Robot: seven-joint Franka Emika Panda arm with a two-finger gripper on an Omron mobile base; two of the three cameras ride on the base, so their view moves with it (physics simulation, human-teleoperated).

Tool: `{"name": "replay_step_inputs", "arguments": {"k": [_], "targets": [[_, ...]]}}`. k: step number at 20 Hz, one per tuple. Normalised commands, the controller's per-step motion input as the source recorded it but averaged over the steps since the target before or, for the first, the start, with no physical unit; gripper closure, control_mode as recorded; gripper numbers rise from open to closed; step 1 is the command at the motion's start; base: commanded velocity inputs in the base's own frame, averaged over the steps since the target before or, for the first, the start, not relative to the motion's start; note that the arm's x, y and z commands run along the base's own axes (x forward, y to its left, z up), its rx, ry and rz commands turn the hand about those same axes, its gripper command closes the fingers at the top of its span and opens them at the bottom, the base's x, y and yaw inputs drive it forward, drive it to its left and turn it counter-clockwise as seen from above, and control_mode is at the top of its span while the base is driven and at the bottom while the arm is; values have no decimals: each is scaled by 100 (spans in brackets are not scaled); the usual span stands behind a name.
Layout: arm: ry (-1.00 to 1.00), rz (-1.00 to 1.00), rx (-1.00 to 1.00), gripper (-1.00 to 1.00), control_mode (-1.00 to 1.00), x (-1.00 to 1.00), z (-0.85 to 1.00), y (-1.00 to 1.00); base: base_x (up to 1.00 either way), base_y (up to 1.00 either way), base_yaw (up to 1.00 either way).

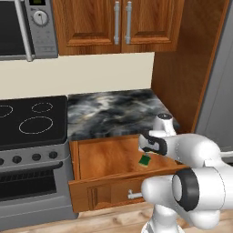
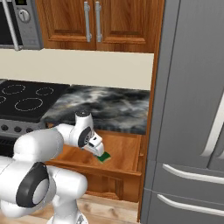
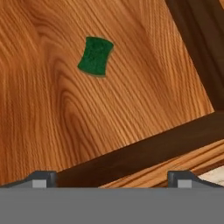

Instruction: Restock the sink supplies by placing the sponge and soap dispenser on the counter and next to the sink. Make sure the soap dispenser is upright.

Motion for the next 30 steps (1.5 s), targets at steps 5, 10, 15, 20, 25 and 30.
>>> {"name": "replay_step_inputs", "arguments": {"k": [5, 10, 15, 20, 25, 30], "targets": [[6, -5, 0, -100, -100, 21, -24, -5, 0, 0, 0], [15, -7, 0, -100, -100, 21, -32, -1, 0, 0, 0], [12, -6, 0, -100, -100, 21, -26, -1, 0, 0, 0], [6, -5, 0, -100, -100, 27, -8, -11, 0, 0, 0], [6, -1, 0, -100, -100, 13, -24, -13, 0, 0, 0], [1, 0, 0, -100, -100, 1, -31, 0, 0, 0, 0]]}}
